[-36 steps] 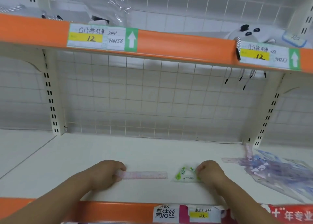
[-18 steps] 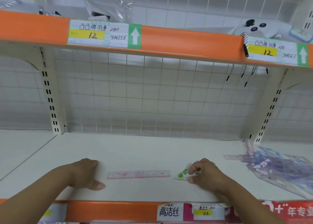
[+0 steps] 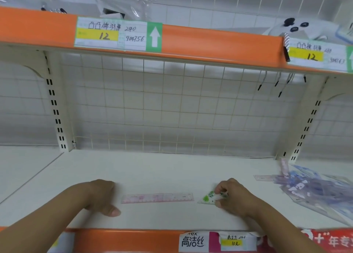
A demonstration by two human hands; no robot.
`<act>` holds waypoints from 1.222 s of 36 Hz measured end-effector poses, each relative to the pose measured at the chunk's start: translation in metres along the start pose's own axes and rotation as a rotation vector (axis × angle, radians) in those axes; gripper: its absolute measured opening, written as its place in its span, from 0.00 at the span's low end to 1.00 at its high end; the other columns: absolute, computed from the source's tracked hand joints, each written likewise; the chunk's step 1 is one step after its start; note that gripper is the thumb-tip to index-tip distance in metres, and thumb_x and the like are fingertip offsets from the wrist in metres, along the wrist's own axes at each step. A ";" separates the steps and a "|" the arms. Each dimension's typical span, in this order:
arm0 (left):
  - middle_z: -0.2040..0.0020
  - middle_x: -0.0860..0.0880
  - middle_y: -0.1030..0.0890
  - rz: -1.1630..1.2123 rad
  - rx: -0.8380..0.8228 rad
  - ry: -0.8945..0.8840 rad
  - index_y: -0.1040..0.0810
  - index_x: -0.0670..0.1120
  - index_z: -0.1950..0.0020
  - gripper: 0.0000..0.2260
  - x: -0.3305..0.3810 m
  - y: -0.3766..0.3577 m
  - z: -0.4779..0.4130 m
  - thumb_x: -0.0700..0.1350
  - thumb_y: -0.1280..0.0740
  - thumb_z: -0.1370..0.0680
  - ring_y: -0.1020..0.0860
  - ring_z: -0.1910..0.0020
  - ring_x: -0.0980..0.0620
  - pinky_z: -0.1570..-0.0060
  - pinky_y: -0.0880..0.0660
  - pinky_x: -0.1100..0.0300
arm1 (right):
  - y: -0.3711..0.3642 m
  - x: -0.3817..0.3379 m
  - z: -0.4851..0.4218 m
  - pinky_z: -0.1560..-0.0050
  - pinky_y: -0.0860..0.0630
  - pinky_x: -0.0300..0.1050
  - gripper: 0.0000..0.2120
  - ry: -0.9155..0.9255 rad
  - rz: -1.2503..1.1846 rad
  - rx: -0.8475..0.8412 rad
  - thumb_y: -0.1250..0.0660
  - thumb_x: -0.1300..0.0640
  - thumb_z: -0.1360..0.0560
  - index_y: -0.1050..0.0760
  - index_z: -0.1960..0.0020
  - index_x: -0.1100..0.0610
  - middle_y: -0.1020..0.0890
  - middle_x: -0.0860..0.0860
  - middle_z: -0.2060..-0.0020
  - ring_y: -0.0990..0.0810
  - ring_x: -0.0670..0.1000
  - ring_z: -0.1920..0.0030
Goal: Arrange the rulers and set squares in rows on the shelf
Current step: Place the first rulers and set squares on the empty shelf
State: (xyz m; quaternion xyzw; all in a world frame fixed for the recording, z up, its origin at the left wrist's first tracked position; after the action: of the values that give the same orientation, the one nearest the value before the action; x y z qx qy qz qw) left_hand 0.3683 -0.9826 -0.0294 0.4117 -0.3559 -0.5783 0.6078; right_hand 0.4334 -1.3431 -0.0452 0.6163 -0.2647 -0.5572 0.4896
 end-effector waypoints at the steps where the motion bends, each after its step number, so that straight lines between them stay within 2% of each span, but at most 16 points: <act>1: 0.35 0.49 0.26 -0.007 -0.007 -0.003 0.34 0.46 0.31 0.31 0.003 0.002 0.002 0.62 0.33 0.27 0.27 0.38 0.50 0.41 0.30 0.61 | 0.001 0.000 0.000 0.48 0.36 0.33 0.13 -0.003 0.003 -0.013 0.30 0.52 0.26 0.30 0.46 0.45 0.32 0.49 0.44 0.31 0.47 0.45; 5: 0.35 0.48 0.25 -0.035 -0.023 -0.003 0.33 0.45 0.31 0.29 0.010 0.008 0.008 0.60 0.34 0.25 0.26 0.38 0.50 0.44 0.31 0.63 | 0.004 -0.001 0.001 0.39 0.35 0.35 0.25 -0.020 0.033 -0.093 0.32 0.53 0.25 0.35 0.30 0.46 0.34 0.49 0.42 0.31 0.49 0.39; 7: 0.36 0.47 0.25 -0.045 -0.027 -0.003 0.33 0.44 0.31 0.29 0.012 0.009 0.010 0.60 0.34 0.25 0.26 0.38 0.49 0.45 0.31 0.63 | 0.006 -0.003 0.002 0.38 0.35 0.36 0.23 -0.019 0.052 -0.127 0.33 0.53 0.25 0.33 0.31 0.45 0.35 0.49 0.42 0.31 0.50 0.38; 10: 0.35 0.47 0.26 -0.079 -0.040 -0.001 0.32 0.44 0.31 0.29 0.014 0.009 0.011 0.61 0.36 0.24 0.26 0.37 0.48 0.43 0.31 0.62 | 0.007 -0.004 0.002 0.44 0.35 0.35 0.13 -0.008 0.062 -0.152 0.33 0.53 0.25 0.30 0.43 0.42 0.35 0.49 0.44 0.30 0.49 0.42; 13: 0.35 0.46 0.25 -0.134 -0.059 0.004 0.31 0.42 0.31 0.29 0.017 0.009 0.011 0.62 0.37 0.24 0.26 0.37 0.48 0.44 0.31 0.61 | 0.007 -0.003 0.001 0.43 0.35 0.36 0.11 -0.006 0.050 -0.149 0.32 0.53 0.26 0.30 0.48 0.42 0.35 0.49 0.43 0.30 0.50 0.41; 15: 0.35 0.45 0.25 -0.163 -0.070 0.008 0.30 0.41 0.31 0.29 0.019 0.010 0.012 0.62 0.38 0.24 0.25 0.38 0.47 0.48 0.31 0.61 | 0.008 -0.002 0.000 0.44 0.34 0.36 0.16 -0.016 0.031 -0.147 0.31 0.54 0.26 0.31 0.42 0.43 0.35 0.48 0.42 0.31 0.49 0.41; 17: 0.35 0.45 0.24 -0.177 -0.074 0.008 0.30 0.41 0.31 0.29 0.020 0.010 0.012 0.62 0.38 0.23 0.25 0.38 0.47 0.51 0.33 0.62 | 0.010 -0.003 0.000 0.45 0.34 0.36 0.26 -0.037 0.006 -0.170 0.31 0.54 0.26 0.35 0.32 0.44 0.36 0.48 0.42 0.31 0.49 0.42; 19: 0.36 0.44 0.24 -0.186 -0.069 0.005 0.30 0.41 0.32 0.29 0.021 0.012 0.013 0.61 0.39 0.23 0.25 0.37 0.47 0.48 0.31 0.61 | 0.011 -0.005 0.000 0.45 0.34 0.36 0.29 -0.044 0.009 -0.207 0.31 0.54 0.26 0.39 0.28 0.43 0.37 0.48 0.42 0.32 0.49 0.43; 25: 0.37 0.45 0.24 -0.208 -0.070 0.000 0.30 0.41 0.32 0.29 0.021 0.011 0.014 0.61 0.38 0.24 0.24 0.38 0.47 0.44 0.30 0.61 | 0.013 -0.012 -0.002 0.47 0.33 0.38 0.22 -0.032 0.096 -0.251 0.34 0.54 0.24 0.34 0.32 0.43 0.37 0.49 0.44 0.30 0.51 0.44; 30: 0.39 0.45 0.22 -0.190 -0.075 0.009 0.29 0.41 0.34 0.28 0.018 0.010 0.013 0.62 0.38 0.24 0.23 0.40 0.47 0.54 0.33 0.62 | 0.010 -0.012 -0.005 0.45 0.33 0.37 0.18 -0.025 0.085 -0.207 0.33 0.54 0.25 0.32 0.37 0.46 0.36 0.50 0.40 0.29 0.52 0.40; 36: 0.42 0.45 0.21 -0.078 -0.071 0.010 0.30 0.43 0.37 0.26 0.011 0.003 0.010 0.61 0.37 0.25 0.21 0.43 0.47 0.52 0.29 0.59 | 0.006 -0.015 -0.009 0.33 0.34 0.45 0.34 -0.029 0.103 -0.225 0.32 0.47 0.26 0.45 0.25 0.44 0.38 0.51 0.35 0.34 0.53 0.33; 39: 0.42 0.46 0.23 -0.041 -0.045 0.000 0.32 0.43 0.37 0.25 0.009 -0.001 0.011 0.61 0.37 0.25 0.22 0.45 0.47 0.49 0.27 0.58 | 0.006 -0.014 -0.010 0.34 0.33 0.45 0.31 -0.049 0.112 -0.250 0.33 0.47 0.26 0.41 0.27 0.44 0.38 0.51 0.36 0.32 0.53 0.35; 44: 0.44 0.47 0.27 -0.006 -0.009 0.008 0.33 0.45 0.39 0.24 0.007 -0.006 0.012 0.61 0.39 0.25 0.24 0.49 0.49 0.48 0.26 0.56 | 0.007 -0.014 -0.012 0.41 0.30 0.42 0.23 -0.061 0.089 -0.257 0.32 0.50 0.26 0.36 0.33 0.44 0.38 0.49 0.42 0.30 0.52 0.45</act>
State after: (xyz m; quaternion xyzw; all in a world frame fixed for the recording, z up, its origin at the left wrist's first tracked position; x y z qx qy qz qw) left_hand 0.3552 -0.9906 -0.0306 0.4122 -0.3497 -0.5801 0.6093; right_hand 0.4429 -1.3292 -0.0344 0.5189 -0.2331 -0.5829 0.5802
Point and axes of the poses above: each hand's wrist, its own z-axis away from the middle knuckle, its own y-axis out of the back of the hand, x = y × z, the point moved 4 cm from there along -z, towards the middle knuckle
